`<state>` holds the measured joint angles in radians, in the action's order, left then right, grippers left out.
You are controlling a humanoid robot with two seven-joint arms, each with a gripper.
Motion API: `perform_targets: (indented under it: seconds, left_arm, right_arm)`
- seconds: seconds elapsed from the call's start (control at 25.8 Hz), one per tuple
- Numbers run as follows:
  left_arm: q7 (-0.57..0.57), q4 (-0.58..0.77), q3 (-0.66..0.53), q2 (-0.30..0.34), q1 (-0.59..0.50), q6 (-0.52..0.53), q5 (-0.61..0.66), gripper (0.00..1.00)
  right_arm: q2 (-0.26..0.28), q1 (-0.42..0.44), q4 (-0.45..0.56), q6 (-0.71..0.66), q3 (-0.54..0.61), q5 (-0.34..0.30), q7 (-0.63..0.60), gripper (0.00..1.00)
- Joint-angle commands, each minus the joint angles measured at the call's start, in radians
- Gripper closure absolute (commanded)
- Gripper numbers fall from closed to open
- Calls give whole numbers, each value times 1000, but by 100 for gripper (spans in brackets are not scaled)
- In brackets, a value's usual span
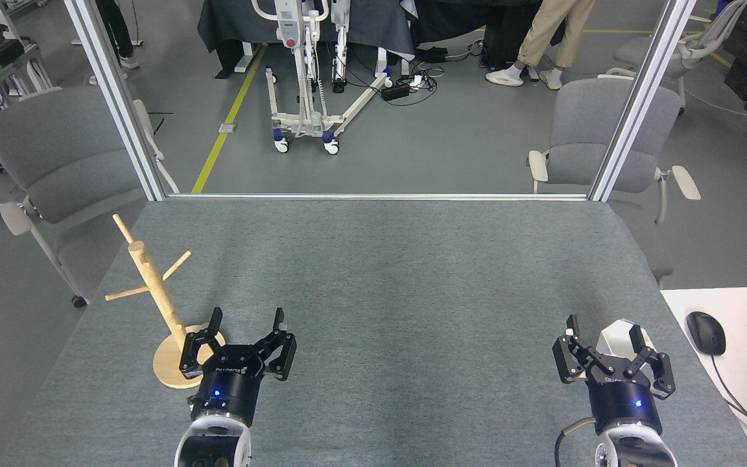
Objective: Hang cup on storage rack
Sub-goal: 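Lower the right gripper toward the white hexagonal cup at the table edge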
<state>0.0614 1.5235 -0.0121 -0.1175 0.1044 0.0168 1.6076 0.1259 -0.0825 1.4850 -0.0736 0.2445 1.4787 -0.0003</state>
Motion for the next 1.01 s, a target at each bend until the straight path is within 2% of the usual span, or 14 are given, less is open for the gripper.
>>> perform_targets:
  seconds: [0.0,0.35,0.5,0.62,0.97]
  left_arm:
    - [0,-3,0,1,0,2,0,1]
    - [0,-26,3,1,-2,2,0,1]
    - [0,-36,3,2,0,2,0,0]
    - [0,-37,3,1,1,0,0,1]
    - [0,-59,1,1,8,-4,0,1]
  right_arm:
    - [4,0,0,63,1,0,2,1]
    - [31,61,8,101,2,-1,-10,1]
    - [27,66,8,199,-2,-3,-41,1]
    - [31,93,3,224,-4,-1,-43,1]
    - [44,101,-83,215,-10,5,-43,1]
